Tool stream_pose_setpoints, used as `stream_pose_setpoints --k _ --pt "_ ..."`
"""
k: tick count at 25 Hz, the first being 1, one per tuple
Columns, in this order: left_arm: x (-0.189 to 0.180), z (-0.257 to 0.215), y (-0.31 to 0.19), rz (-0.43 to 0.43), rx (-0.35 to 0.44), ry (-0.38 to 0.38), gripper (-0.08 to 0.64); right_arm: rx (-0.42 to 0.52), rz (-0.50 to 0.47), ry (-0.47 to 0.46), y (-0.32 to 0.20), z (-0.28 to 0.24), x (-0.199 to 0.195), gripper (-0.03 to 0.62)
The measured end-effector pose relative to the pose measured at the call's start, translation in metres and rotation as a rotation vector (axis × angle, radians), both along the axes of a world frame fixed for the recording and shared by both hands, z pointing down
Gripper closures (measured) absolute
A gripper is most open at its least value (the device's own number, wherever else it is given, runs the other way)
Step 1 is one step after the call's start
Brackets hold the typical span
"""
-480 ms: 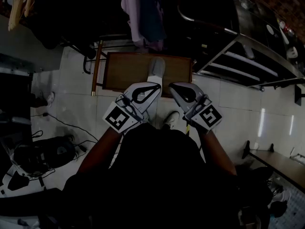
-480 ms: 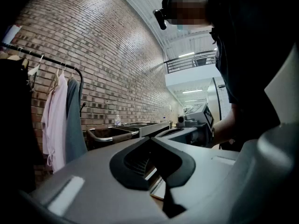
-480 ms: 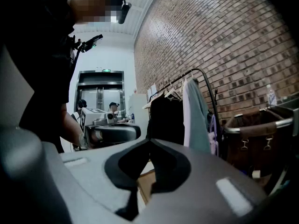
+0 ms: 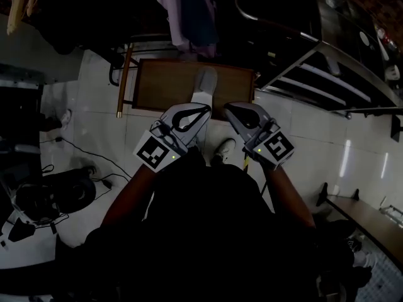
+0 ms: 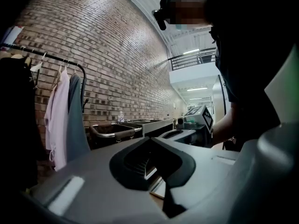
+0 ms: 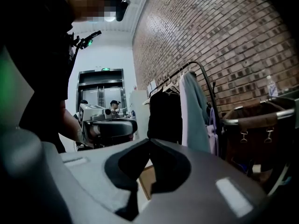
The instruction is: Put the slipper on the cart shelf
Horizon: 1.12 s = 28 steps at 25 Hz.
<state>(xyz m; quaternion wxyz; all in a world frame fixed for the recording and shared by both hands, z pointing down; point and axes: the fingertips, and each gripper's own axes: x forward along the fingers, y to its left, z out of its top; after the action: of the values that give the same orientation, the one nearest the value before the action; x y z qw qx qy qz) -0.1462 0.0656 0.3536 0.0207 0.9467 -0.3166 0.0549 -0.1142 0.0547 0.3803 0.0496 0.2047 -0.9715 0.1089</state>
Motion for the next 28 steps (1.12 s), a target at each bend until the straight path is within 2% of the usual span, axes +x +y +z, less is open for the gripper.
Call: stream_pose_setpoints --k 5,10,17,23,28 --pt "-0.03 0.013 -0.027 -0.01 -0.02 0.022 0.557 -0.028 0.01 0.041 -0.02 0.027 -0.023 0.592" --pt "-0.056 0.026 -0.058 0.056 -0.037 0.032 0.557 -0.119 0.054 0.086 -0.04 0.076 -0.046 0.592" --pt "-0.081 0.054 -0.083 0.124 -0.07 0.053 0.558 -0.379 0.151 0.175 -0.053 0.172 -0.058 0.592" --pt "-0.082 0.074 -0.085 0.13 -0.073 0.052 0.557 -0.571 0.185 0.23 -0.047 0.25 -0.052 0.581" --pt "-0.078 0.088 -0.091 0.099 -0.08 0.048 0.558 -0.801 0.191 0.165 -0.037 0.304 -0.06 0.552"
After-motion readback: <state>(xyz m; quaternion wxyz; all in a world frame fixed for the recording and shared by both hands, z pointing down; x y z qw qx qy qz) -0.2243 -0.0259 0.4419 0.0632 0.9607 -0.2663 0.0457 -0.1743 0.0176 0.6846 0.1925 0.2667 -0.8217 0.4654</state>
